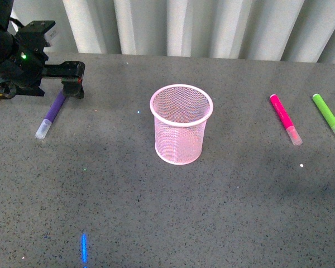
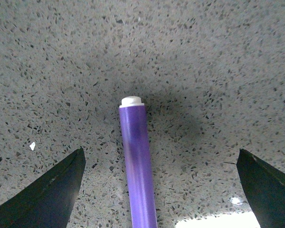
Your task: Insert purple and pink pens into pink cup
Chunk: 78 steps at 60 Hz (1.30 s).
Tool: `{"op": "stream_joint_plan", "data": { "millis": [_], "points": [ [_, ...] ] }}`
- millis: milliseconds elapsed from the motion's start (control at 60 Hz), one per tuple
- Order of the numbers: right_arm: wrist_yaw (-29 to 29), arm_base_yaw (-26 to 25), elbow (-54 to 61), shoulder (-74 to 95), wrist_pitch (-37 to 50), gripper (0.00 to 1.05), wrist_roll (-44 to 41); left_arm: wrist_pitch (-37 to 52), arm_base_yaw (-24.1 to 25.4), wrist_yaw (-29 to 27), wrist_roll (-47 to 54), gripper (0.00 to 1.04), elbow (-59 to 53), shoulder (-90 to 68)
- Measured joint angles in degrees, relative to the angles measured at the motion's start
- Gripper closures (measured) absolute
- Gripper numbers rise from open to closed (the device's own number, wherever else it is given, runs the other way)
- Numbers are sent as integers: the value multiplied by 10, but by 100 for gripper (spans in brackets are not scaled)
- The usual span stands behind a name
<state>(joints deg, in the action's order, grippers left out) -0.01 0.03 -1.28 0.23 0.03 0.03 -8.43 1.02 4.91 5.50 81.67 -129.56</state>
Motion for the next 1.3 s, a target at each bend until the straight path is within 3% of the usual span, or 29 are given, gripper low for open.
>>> {"op": "stream_joint_plan", "data": {
  "millis": [433, 617, 767, 900, 1300],
  "points": [
    [0, 0, 0, 0, 0, 7, 0, -13, 3, -21, 12, 7, 27, -30],
    [0, 0, 0, 0, 0, 7, 0, -39, 1, -32, 17, 33, 33, -30],
    [0, 0, 0, 0, 0, 7, 0, -23, -2, -44, -6, 67, 30, -30],
    [0, 0, 0, 0, 0, 7, 0, 8, -5, -33, -31, 91, 5, -22],
    [0, 0, 0, 0, 0, 7, 0, 117, -22, 8, -56, 92, -122, 51]
  ]
}}
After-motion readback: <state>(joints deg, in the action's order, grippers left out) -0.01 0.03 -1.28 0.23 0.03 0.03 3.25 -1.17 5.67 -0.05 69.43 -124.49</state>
